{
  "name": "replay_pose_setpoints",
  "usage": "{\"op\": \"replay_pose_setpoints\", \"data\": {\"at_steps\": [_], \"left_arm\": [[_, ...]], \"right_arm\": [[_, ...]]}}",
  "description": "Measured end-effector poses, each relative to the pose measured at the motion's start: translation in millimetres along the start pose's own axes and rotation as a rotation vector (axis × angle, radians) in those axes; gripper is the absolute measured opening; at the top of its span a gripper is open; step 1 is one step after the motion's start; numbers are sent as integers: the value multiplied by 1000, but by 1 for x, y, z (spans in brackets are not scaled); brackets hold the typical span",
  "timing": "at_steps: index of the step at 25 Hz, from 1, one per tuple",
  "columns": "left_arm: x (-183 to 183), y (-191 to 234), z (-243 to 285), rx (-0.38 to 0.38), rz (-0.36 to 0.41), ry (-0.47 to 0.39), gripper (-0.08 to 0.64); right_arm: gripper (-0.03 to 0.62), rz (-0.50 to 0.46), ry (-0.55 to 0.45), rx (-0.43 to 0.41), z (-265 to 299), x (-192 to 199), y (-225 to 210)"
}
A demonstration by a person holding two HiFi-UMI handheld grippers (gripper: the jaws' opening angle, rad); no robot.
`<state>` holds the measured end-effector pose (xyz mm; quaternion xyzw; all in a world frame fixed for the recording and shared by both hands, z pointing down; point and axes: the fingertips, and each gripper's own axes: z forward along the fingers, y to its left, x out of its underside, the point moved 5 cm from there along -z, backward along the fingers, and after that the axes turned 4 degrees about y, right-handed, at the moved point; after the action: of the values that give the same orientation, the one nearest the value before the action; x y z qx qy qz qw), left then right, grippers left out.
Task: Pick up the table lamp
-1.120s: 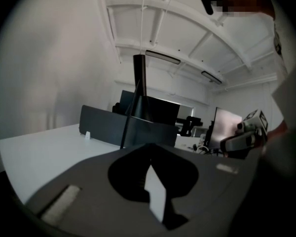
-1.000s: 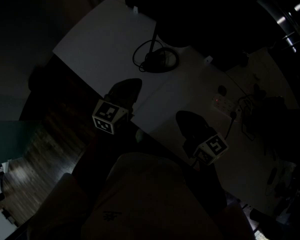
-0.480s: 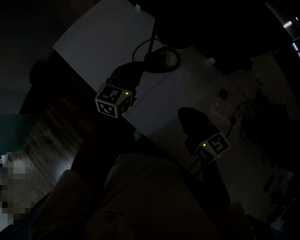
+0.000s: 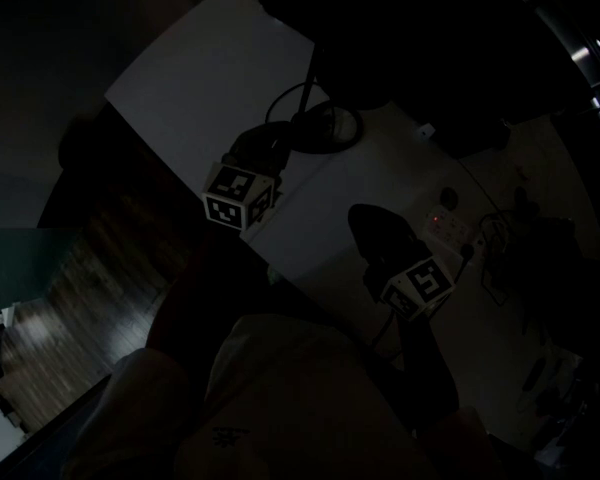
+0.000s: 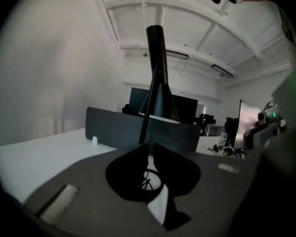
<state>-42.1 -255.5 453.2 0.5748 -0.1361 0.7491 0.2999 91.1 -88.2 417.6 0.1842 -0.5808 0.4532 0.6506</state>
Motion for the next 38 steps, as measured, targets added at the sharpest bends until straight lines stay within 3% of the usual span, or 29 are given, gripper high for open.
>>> {"op": "replay_pose_setpoints", "data": {"at_steps": [11,21,38], "left_arm": [[-9,18,33,15,72,1,101],[-17,18,48,36,92,4,187],[-13,21,78,36,127,58,162]], "right_arm": [[8,14,-7,-19,18,-4,-7],[8,32,-2,-10,16,-1,-12],[8,57,-3,4,12,2,-25]]}}
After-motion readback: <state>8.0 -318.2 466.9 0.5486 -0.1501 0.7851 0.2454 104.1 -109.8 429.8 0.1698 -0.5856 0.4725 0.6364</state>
